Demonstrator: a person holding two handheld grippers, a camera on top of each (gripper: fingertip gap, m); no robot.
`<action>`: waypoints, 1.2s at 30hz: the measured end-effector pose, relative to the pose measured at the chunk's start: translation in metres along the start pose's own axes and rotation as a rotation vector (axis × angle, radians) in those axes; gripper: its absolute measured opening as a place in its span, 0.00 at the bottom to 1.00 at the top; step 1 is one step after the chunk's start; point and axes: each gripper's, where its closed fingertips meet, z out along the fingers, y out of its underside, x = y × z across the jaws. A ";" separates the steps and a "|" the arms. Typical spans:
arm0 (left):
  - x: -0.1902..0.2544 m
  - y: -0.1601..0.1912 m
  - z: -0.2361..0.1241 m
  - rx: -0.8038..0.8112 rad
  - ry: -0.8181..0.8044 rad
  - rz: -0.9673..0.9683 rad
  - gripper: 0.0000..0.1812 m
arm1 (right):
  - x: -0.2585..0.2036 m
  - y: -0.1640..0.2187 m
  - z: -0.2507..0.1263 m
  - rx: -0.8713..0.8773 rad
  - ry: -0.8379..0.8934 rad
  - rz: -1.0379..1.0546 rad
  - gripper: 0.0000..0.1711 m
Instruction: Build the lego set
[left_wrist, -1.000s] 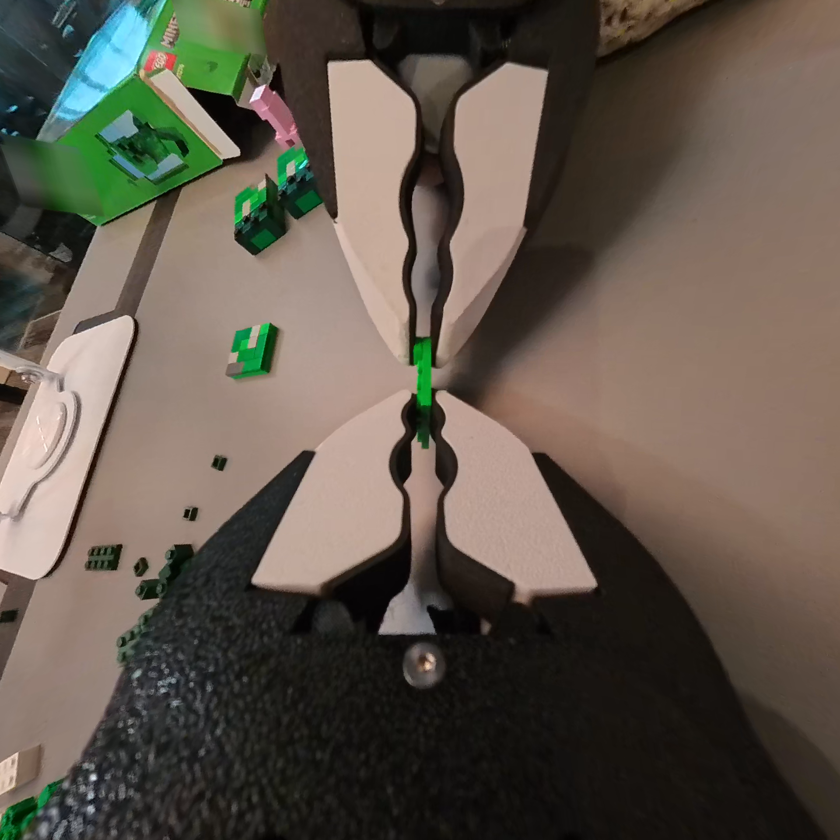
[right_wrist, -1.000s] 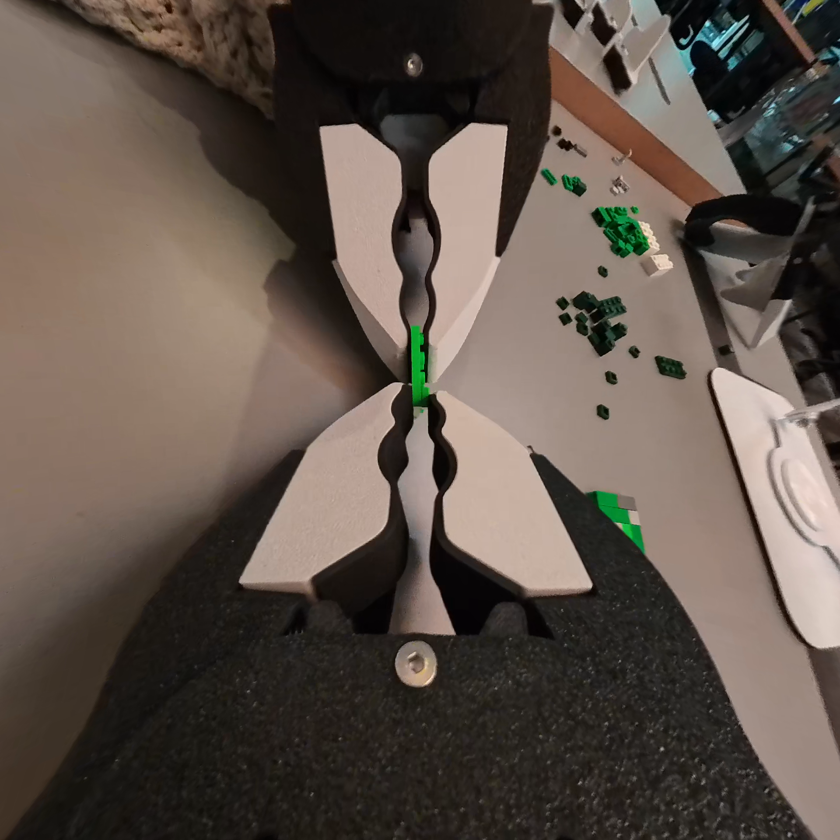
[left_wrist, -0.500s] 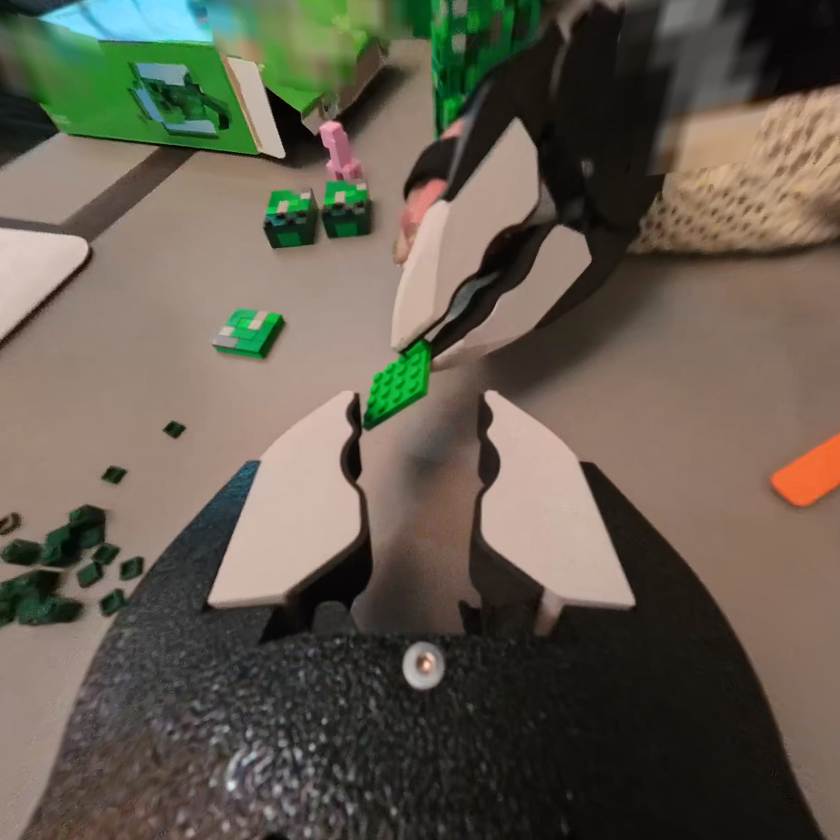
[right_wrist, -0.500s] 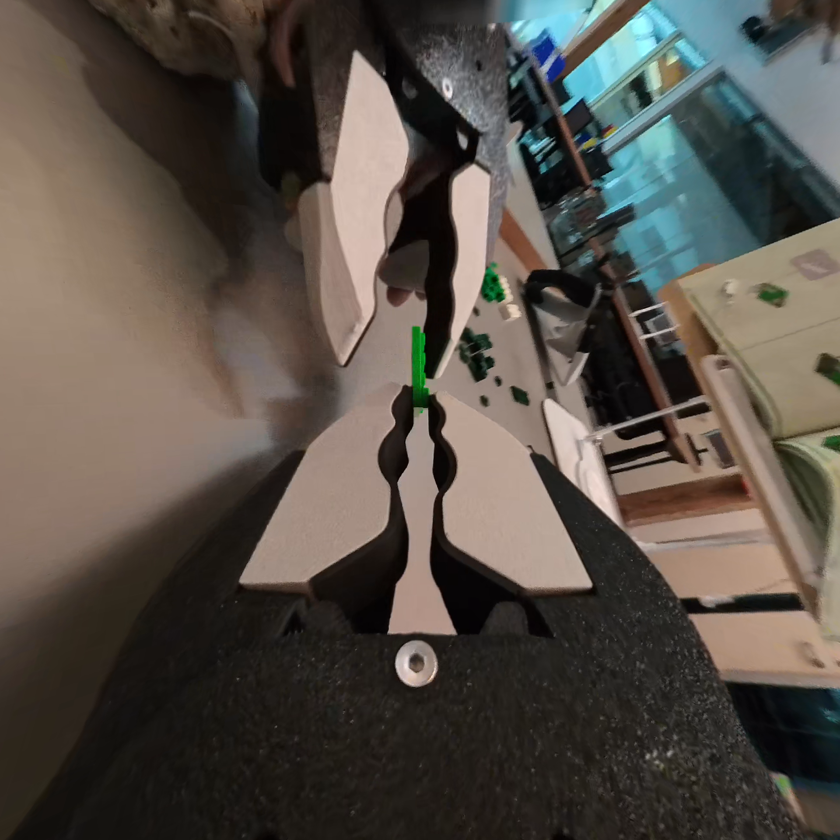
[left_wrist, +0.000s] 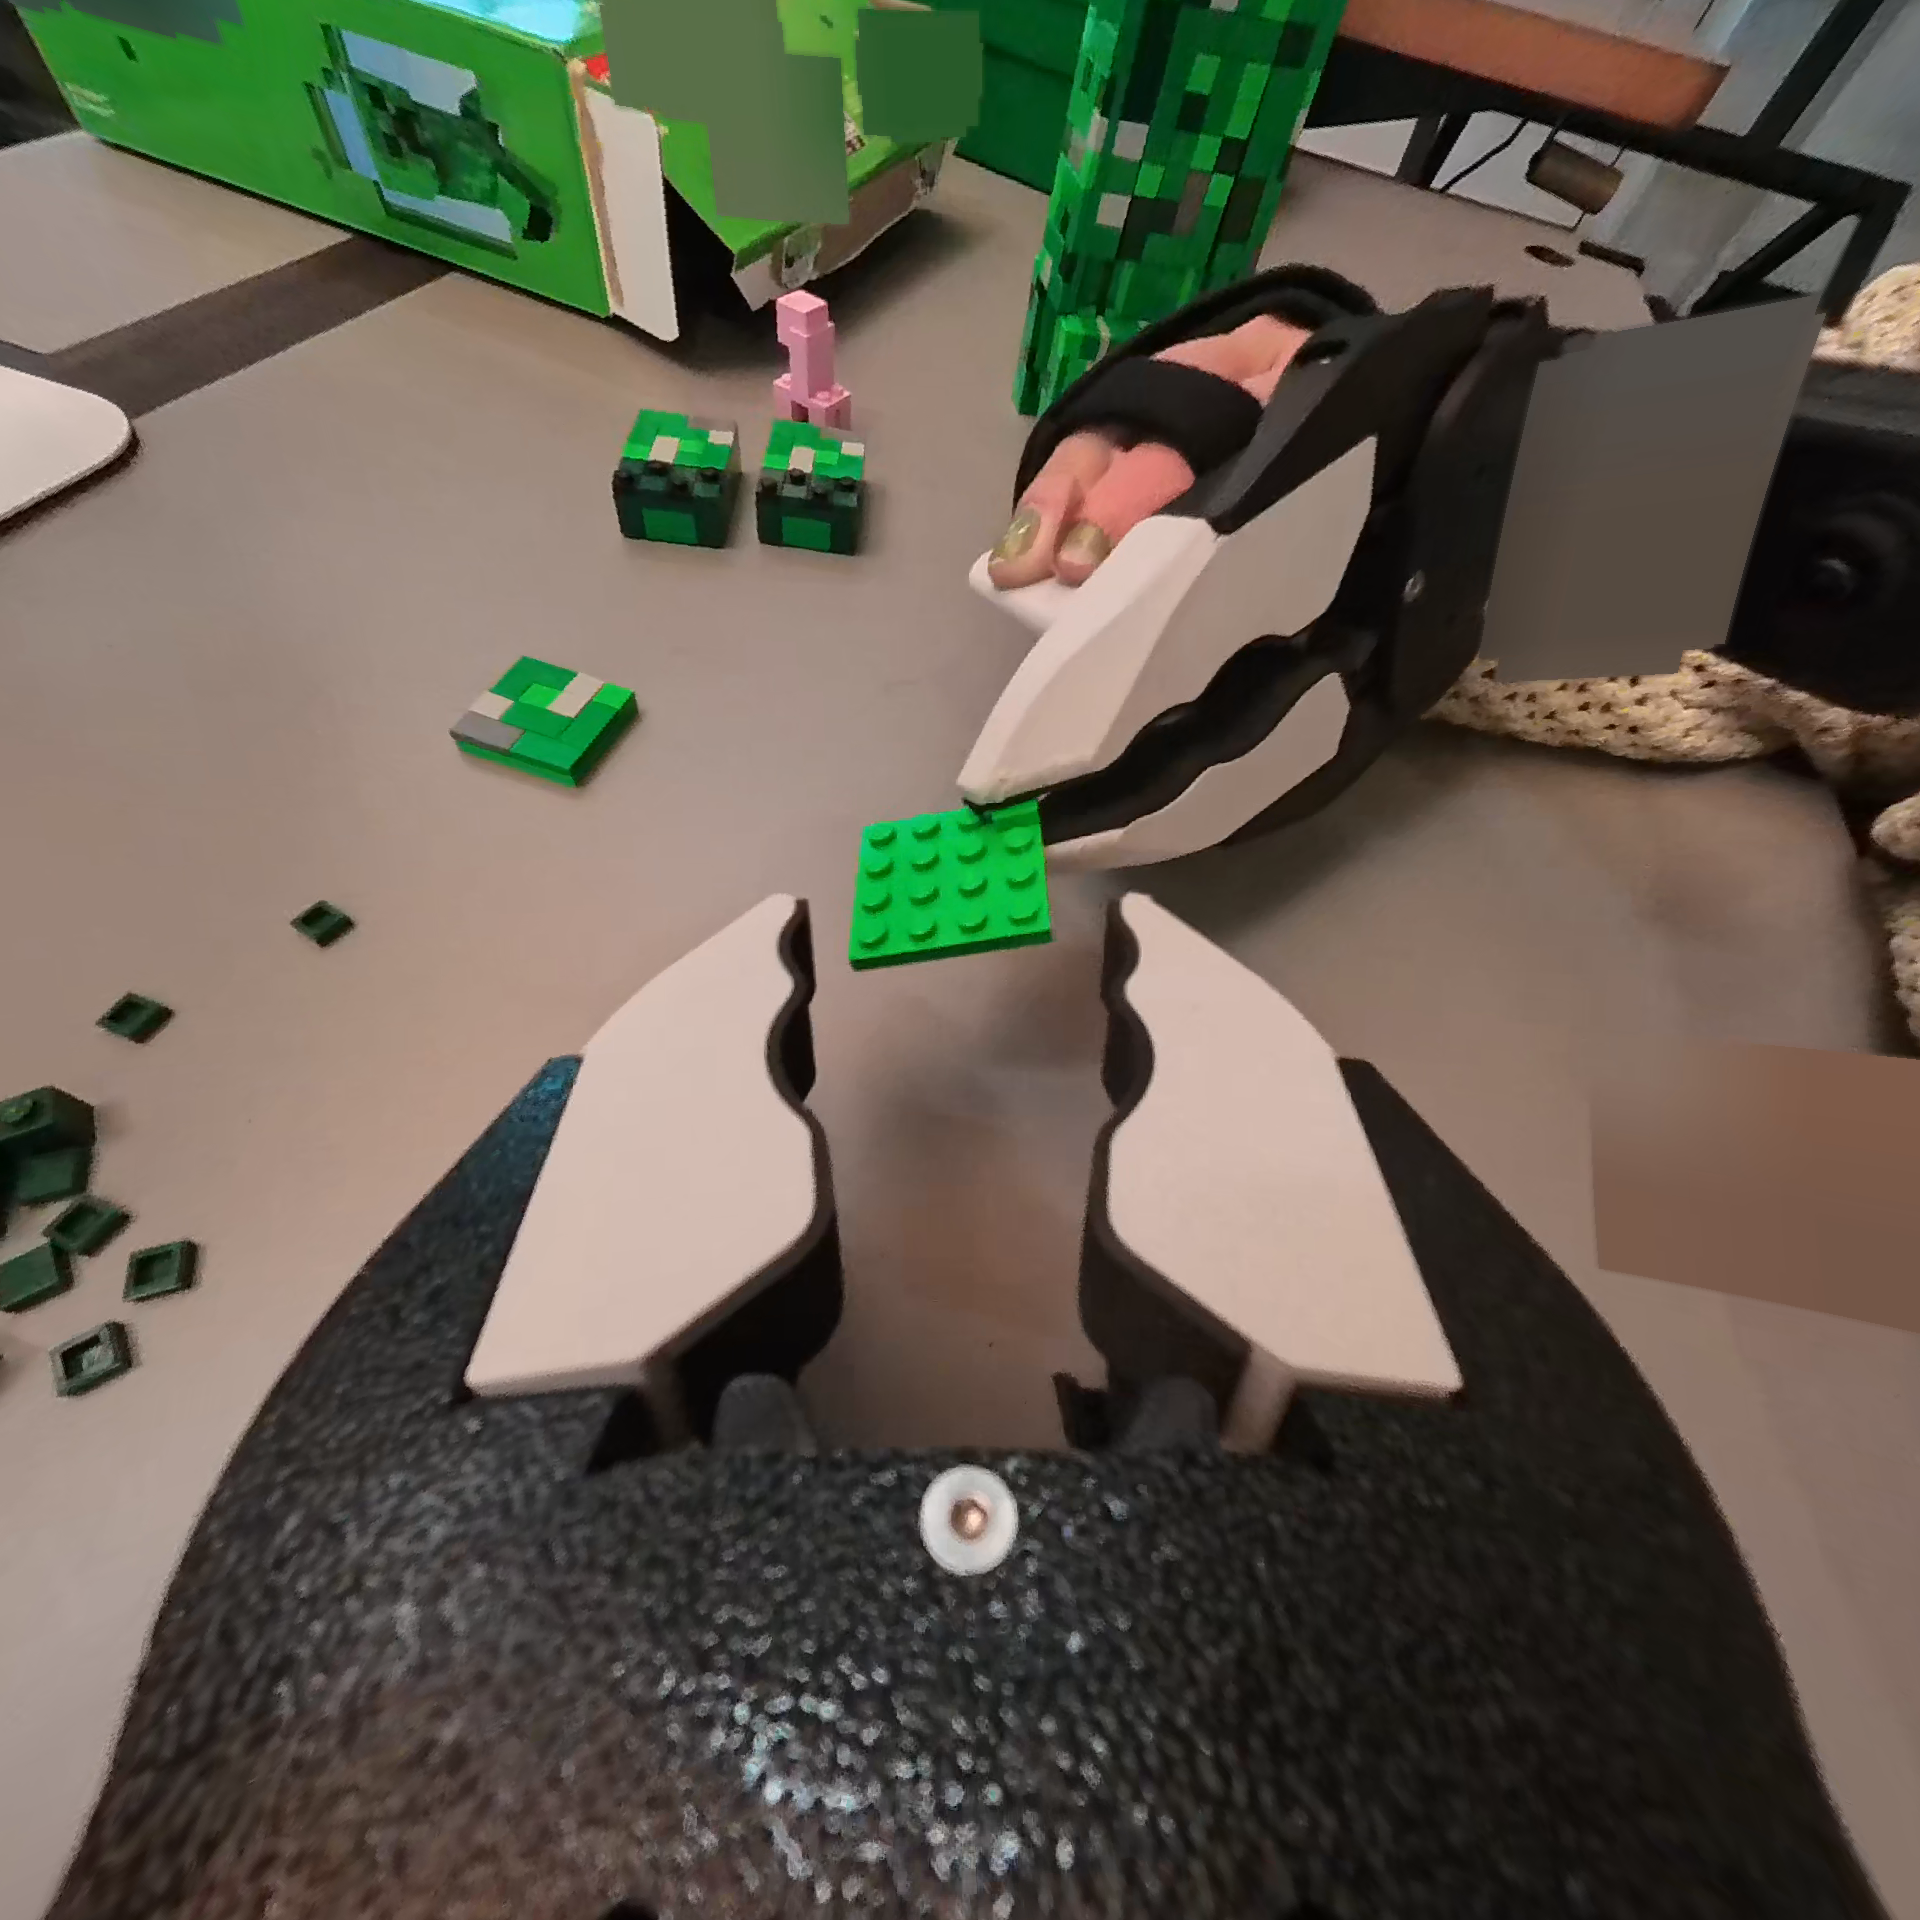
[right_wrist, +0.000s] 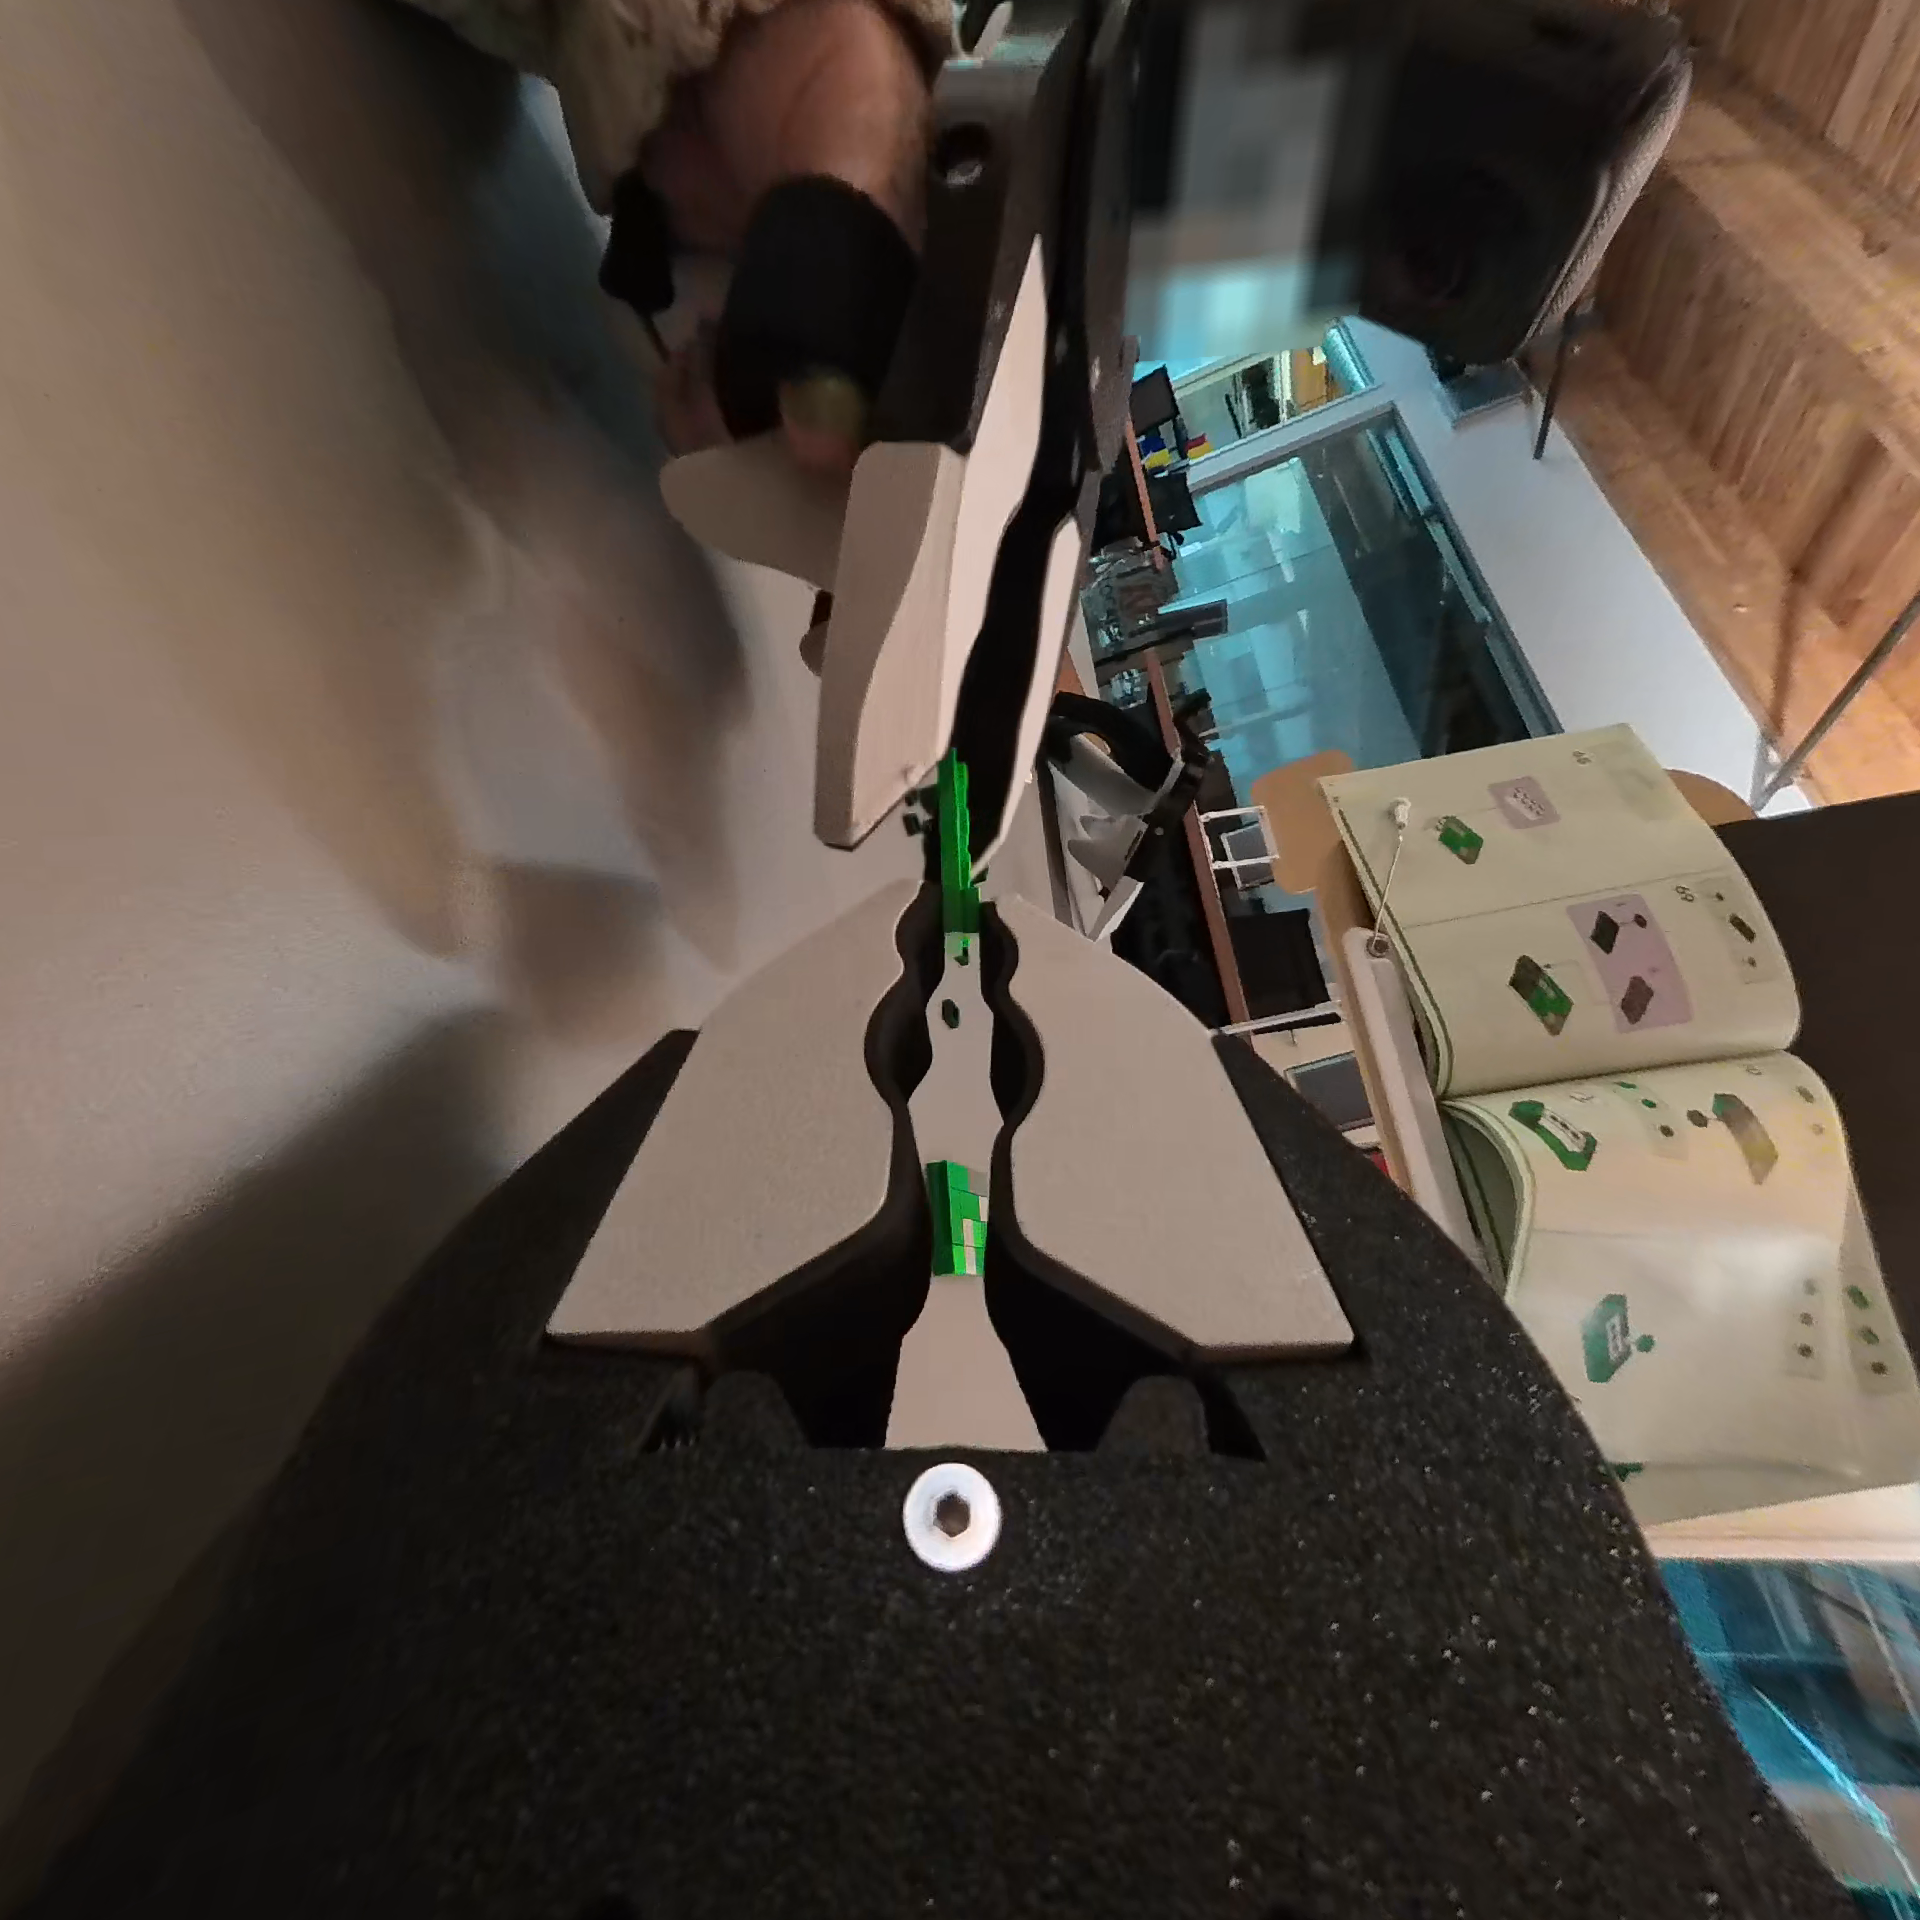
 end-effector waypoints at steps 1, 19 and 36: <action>0.000 -0.001 -0.001 0.005 0.004 -0.003 0.30 | 0.000 0.000 0.000 -0.001 0.003 -0.001 0.03; -0.006 -0.001 -0.004 0.004 -0.056 0.055 0.19 | -0.005 -0.001 0.001 -0.023 0.021 -0.081 0.04; -0.004 -0.003 -0.003 0.014 -0.047 0.042 0.21 | -0.003 -0.002 0.001 -0.017 0.040 -0.085 0.03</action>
